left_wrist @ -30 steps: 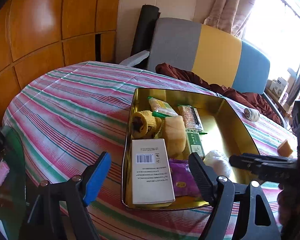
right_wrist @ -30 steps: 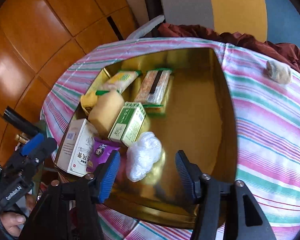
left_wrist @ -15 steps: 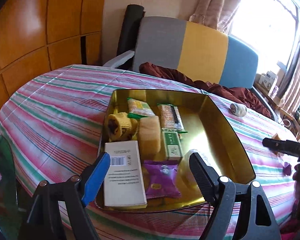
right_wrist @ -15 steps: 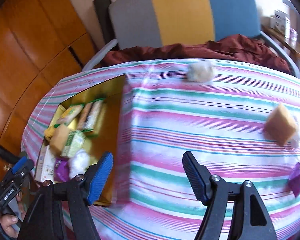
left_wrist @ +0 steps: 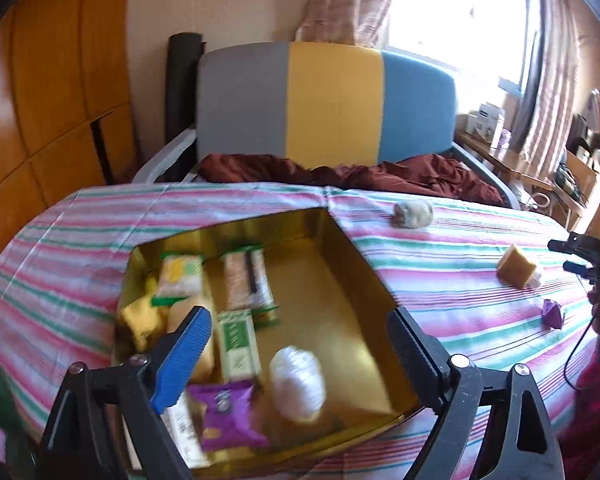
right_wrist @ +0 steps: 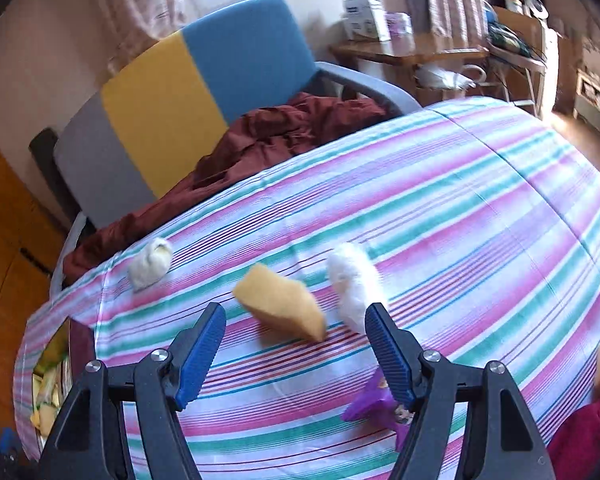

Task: Organize objects
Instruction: 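Move both tools back and grasp the white sock with the left gripper, then lift the sock with the left gripper while the right gripper reaches for the purple packet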

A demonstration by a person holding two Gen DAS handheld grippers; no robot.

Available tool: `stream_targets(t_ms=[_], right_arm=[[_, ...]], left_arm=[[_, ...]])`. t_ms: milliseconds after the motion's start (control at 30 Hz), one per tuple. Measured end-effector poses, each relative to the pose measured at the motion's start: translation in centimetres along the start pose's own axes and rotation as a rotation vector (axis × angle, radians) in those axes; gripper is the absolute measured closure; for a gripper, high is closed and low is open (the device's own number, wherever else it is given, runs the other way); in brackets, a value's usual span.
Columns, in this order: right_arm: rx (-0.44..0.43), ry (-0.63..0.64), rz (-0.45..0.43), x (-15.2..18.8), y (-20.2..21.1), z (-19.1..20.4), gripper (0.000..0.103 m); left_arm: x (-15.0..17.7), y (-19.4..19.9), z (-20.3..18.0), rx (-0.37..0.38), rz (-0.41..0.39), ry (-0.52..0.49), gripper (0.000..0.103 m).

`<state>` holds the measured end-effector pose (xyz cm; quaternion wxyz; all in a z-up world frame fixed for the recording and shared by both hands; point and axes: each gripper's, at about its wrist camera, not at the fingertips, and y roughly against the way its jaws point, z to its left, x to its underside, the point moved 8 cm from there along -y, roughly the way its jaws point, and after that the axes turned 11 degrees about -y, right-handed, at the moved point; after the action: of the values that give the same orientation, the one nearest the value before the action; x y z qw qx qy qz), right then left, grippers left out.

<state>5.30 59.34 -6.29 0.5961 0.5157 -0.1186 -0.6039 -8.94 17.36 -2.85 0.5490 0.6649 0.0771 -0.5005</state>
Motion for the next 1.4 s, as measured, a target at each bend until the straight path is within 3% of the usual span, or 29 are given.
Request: stream_targets(t_ms=[133,300,600,733,1033,1167,1233,1267,1300,1400], right_arm=[[-0.045,-0.184,0.028,-1.0,-0.2,-2.9,0.029],[-0.088,-0.234,0.034,-1.3,0.1,-3.3,0.025],[-0.153,-0.273,0.057,-1.2,0.6,-3.4,0.025],[-0.185,-0.318,0.068,-1.3,0.6,-3.8,0.023],[-0.212,-0.332,0.103,-0.9,0.0,-3.5,0.023],[-0.213,-0.342,0.113,-0.8,-0.2,-3.7,0.023],[-0.204,-0.346,0.111,-0.8,-0.3,-3.8,0.023],[-0.197,-0.344,0.110,-0.8,-0.4,-3.9,0.023],[-0.193,-0.340,0.110,-0.9,-0.4,-3.9,0.023],[-0.180,-0.325,0.099,-1.1,-0.4,-4.0,0.023]], left_arm=[[-3.7,-1.4,-3.4,0.066,-0.010,-0.051,0.007],[-8.1,-4.8,-7.5,0.151,0.027,-0.057,0.005],[-12.7,-14.9,-13.4,0.263,0.198,-0.012,0.004],[-13.0,-19.9,-14.8,0.250,0.276,-0.003,0.004],[-14.1,-27.6,-16.5,0.149,0.317,-0.064,0.004],[-14.0,-30.2,-16.8,0.179,0.340,-0.025,0.004],[-13.7,-31.0,-17.2,0.224,0.361,0.006,0.008],[-13.3,-31.4,-17.6,0.253,0.383,0.020,0.025],[-12.9,-31.6,-17.8,0.247,0.399,0.008,0.032],[-12.4,-30.6,-18.3,0.249,0.365,-0.042,0.034]])
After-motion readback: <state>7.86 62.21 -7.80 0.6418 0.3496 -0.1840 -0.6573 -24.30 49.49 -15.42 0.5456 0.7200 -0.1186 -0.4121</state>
